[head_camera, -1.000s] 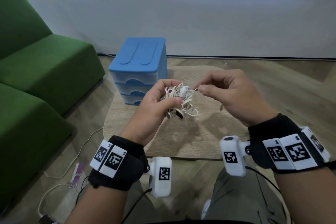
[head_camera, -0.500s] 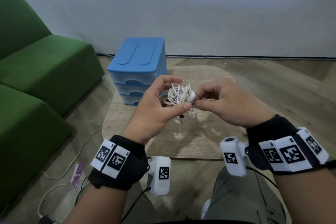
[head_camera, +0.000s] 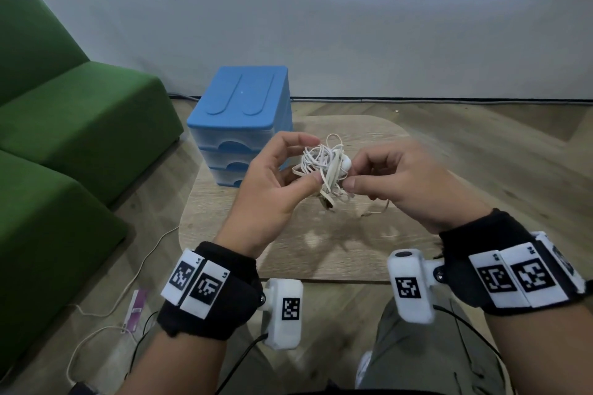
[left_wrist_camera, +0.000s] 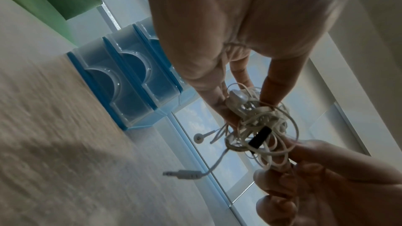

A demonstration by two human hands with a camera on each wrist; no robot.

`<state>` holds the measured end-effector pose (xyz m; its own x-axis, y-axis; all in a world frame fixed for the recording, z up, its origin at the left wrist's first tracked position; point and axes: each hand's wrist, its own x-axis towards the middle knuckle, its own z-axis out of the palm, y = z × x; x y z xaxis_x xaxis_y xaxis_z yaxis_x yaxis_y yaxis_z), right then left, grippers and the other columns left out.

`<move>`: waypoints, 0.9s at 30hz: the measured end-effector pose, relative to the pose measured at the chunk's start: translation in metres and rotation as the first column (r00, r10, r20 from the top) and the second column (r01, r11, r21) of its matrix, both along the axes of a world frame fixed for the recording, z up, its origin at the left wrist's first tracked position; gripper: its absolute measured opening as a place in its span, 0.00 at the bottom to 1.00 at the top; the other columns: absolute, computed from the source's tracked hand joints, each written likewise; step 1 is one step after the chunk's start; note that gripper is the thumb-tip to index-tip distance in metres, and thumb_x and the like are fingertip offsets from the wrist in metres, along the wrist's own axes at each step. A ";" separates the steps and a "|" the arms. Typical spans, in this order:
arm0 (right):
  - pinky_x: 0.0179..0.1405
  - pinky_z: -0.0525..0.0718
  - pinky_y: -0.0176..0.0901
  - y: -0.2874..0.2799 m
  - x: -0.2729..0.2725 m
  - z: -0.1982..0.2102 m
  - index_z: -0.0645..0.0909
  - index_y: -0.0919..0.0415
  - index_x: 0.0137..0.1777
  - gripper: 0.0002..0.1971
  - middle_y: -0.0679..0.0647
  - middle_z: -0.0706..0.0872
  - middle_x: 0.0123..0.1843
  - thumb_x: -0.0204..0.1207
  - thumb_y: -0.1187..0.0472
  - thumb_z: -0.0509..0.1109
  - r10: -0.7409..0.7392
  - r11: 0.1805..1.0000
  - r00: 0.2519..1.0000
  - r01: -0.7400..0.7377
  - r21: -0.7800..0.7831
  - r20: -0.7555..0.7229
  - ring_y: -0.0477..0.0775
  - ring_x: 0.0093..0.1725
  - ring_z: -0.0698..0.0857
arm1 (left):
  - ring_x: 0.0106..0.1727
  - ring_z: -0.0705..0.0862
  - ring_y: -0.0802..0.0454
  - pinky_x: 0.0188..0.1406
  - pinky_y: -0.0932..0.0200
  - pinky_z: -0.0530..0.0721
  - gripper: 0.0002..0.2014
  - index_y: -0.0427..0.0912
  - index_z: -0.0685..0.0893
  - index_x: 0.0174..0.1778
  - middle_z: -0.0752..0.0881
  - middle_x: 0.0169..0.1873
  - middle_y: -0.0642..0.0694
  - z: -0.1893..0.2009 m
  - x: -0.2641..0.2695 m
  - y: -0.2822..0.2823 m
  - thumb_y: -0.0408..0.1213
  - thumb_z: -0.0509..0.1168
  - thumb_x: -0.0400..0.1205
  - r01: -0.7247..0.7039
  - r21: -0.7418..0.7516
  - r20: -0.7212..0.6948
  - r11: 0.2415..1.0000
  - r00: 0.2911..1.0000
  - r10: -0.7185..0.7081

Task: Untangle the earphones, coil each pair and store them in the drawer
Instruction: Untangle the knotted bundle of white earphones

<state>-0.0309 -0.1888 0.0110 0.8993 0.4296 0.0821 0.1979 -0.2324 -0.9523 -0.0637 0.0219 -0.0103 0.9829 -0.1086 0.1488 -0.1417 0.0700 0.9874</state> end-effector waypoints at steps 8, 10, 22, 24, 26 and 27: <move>0.29 0.76 0.29 0.004 0.001 -0.001 0.89 0.63 0.39 0.07 0.52 0.88 0.31 0.71 0.75 0.80 -0.036 0.995 0.999 0.039 0.095 -0.037 0.43 0.28 0.79 | 0.54 0.92 0.45 0.56 0.43 0.92 0.17 0.36 0.81 0.64 0.88 0.65 0.40 0.003 0.001 -0.003 0.23 0.75 0.81 -0.032 0.017 0.046 0.999 0.998 0.031; 0.30 0.77 0.29 0.006 0.001 -0.001 0.90 0.61 0.40 0.08 0.55 0.88 0.33 0.70 0.74 0.81 -0.048 0.992 0.998 0.051 0.116 -0.031 0.44 0.30 0.80 | 0.55 0.92 0.42 0.56 0.40 0.92 0.17 0.36 0.81 0.64 0.87 0.65 0.40 0.004 0.002 -0.003 0.23 0.75 0.81 -0.032 0.018 0.063 0.999 0.998 0.030; 0.29 0.74 0.31 0.005 0.002 0.000 0.91 0.60 0.37 0.07 0.58 0.87 0.33 0.69 0.73 0.82 -0.056 0.992 0.998 0.058 0.108 -0.026 0.47 0.30 0.76 | 0.55 0.93 0.38 0.54 0.30 0.92 0.15 0.38 0.79 0.56 0.89 0.60 0.42 0.005 0.002 -0.006 0.24 0.77 0.80 -0.084 0.033 0.099 0.996 0.992 0.080; 0.30 0.73 0.31 0.006 0.002 0.000 0.91 0.62 0.38 0.06 0.60 0.87 0.34 0.70 0.73 0.81 -0.083 0.988 0.996 0.086 0.127 -0.031 0.47 0.30 0.76 | 0.54 0.93 0.40 0.53 0.31 0.92 0.15 0.35 0.77 0.54 0.89 0.59 0.40 0.005 0.001 -0.006 0.23 0.76 0.80 -0.078 0.036 0.098 0.996 0.992 0.075; 0.29 0.74 0.29 0.009 0.001 0.000 0.90 0.66 0.40 0.04 0.57 0.87 0.32 0.71 0.74 0.79 -0.118 0.982 0.992 0.122 0.146 -0.035 0.43 0.28 0.77 | 0.52 0.92 0.40 0.53 0.30 0.90 0.14 0.33 0.76 0.52 0.90 0.56 0.39 0.005 0.001 -0.007 0.22 0.75 0.81 -0.061 0.038 0.109 0.997 0.992 0.056; 0.29 0.74 0.28 0.010 0.001 0.000 0.90 0.69 0.41 0.03 0.55 0.87 0.31 0.71 0.75 0.79 -0.130 0.979 0.991 0.134 0.153 -0.036 0.42 0.27 0.77 | 0.51 0.92 0.40 0.53 0.29 0.89 0.13 0.34 0.76 0.50 0.90 0.56 0.39 0.005 0.001 -0.007 0.21 0.75 0.81 -0.052 0.036 0.112 0.998 0.993 0.048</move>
